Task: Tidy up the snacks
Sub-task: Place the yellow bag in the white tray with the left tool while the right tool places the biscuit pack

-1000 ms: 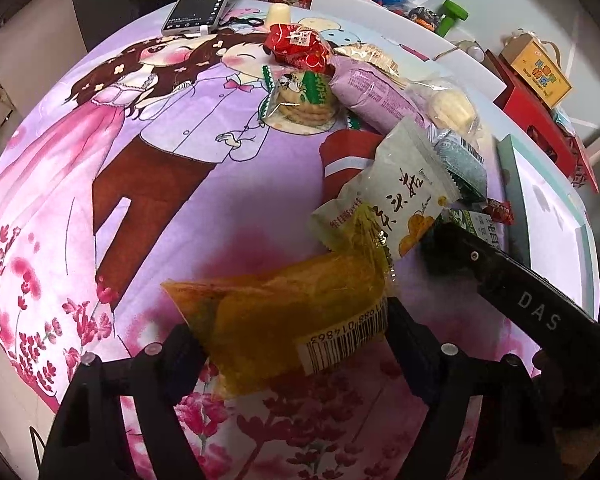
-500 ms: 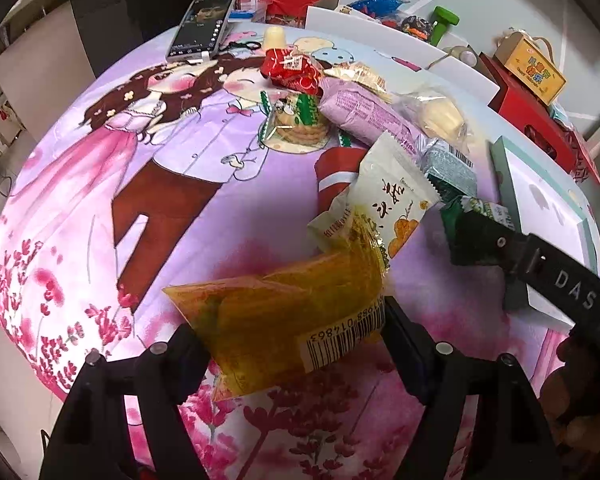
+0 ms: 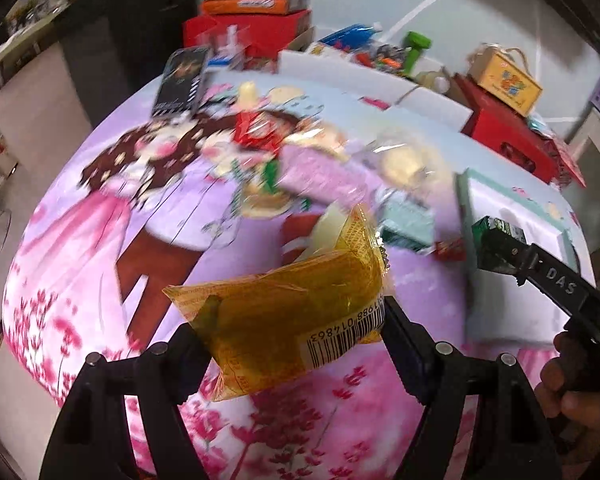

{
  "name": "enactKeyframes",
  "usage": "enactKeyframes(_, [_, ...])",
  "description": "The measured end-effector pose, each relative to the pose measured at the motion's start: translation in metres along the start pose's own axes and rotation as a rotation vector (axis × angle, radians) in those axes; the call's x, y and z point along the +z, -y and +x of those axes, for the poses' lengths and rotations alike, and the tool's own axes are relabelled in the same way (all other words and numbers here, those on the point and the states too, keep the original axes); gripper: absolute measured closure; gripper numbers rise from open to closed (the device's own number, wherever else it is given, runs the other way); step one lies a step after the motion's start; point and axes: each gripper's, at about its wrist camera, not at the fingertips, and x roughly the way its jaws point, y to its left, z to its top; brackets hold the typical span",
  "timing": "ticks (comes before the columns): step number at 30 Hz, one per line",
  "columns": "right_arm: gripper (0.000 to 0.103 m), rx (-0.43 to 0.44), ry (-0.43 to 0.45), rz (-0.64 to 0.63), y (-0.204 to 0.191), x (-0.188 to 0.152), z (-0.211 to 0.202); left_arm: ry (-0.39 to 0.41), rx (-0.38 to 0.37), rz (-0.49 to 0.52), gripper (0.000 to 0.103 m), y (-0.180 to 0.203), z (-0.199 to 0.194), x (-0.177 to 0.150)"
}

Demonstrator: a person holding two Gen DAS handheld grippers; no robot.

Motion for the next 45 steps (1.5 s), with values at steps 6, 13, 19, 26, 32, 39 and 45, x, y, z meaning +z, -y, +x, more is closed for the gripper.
enactKeyframes(6, [0.039, -0.08, 0.058, 0.068, 0.039, 0.015, -0.009, 0.017, -0.077, 0.111, 0.024, 0.051, 0.001, 0.025])
enactKeyframes(13, [0.039, -0.152, 0.1, 0.148, 0.09, 0.026, -0.015, -0.008, -0.171, 0.231, 0.024, 0.119, 0.028, 0.047])
enactKeyframes(19, [0.039, -0.222, 0.133, 0.229, 0.134, 0.031, -0.019, -0.012, -0.215, 0.326, 0.024, 0.171, 0.053, 0.061])
enactKeyframes(26, [0.039, -0.285, 0.16, 0.272, 0.165, 0.03, -0.024, -0.054, -0.228, 0.396, 0.024, 0.217, 0.085, 0.066])
enactKeyframes(32, [0.039, -0.319, 0.15, 0.285, 0.175, 0.029, -0.02, -0.065, -0.246, 0.427, 0.024, 0.246, 0.096, 0.068])
enactKeyframes(39, [0.038, -0.35, 0.143, 0.301, 0.182, 0.026, -0.025, -0.075, -0.242, 0.432, 0.023, 0.254, 0.097, 0.066])
enactKeyframes(45, [0.036, -0.358, 0.128, 0.291, 0.181, 0.027, -0.026, -0.07, -0.247, 0.41, 0.02, 0.246, 0.089, 0.069])
